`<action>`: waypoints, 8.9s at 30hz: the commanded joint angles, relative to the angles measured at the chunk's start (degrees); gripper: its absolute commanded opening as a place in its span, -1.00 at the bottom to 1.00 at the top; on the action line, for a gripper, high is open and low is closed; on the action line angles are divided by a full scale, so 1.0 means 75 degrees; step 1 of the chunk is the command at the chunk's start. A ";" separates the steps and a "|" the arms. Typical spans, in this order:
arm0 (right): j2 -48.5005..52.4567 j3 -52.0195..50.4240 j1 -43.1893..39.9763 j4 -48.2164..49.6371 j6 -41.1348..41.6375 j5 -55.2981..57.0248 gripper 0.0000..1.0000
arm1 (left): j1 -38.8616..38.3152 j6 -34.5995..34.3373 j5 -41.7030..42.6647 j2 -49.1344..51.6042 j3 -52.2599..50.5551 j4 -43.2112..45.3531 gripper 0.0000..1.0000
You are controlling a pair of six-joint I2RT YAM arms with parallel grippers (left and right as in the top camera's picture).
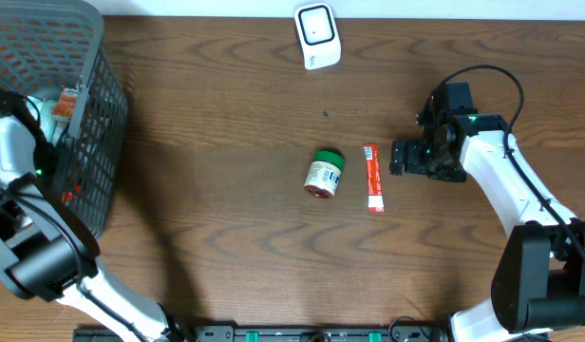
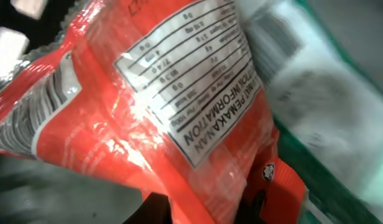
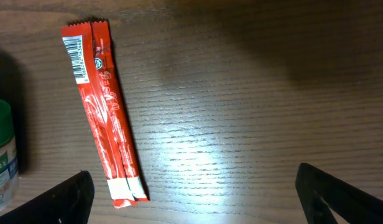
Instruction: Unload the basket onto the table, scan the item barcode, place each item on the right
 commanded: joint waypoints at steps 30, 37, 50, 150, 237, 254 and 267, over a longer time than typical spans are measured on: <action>-0.0061 -0.0050 0.0003 -0.0003 -0.0058 0.0052 0.99 | -0.5208 0.6210 0.2235 -0.5700 -0.0475 -0.1189 -0.74; -0.0061 -0.0050 0.0003 -0.0003 -0.0058 0.0052 0.98 | -0.6878 0.6298 0.1655 -0.4188 -0.0918 -0.1166 -0.74; -0.0061 -0.0050 0.0003 -0.0003 -0.0058 0.0052 0.98 | -0.8282 0.6953 0.1661 -0.1061 -0.0918 -0.0513 -0.57; -0.0061 -0.0050 0.0003 -0.0003 -0.0055 0.0052 0.98 | -0.8463 0.6735 0.2728 -0.1993 -0.2911 0.1253 -0.53; -0.0061 -0.0050 0.0003 -0.0003 -0.0055 0.0052 0.98 | -0.8125 0.6881 0.3133 -0.1547 -0.4033 0.1058 -0.85; -0.0061 -0.0050 0.0003 -0.0003 -0.0055 0.0052 0.99 | -0.8081 0.5578 0.3657 -0.1617 -0.3934 0.4229 -0.85; -0.0061 -0.0050 0.0003 -0.0003 -0.0058 0.0052 0.98 | -0.6796 0.8300 0.1131 -0.2282 -0.2588 0.2932 -0.75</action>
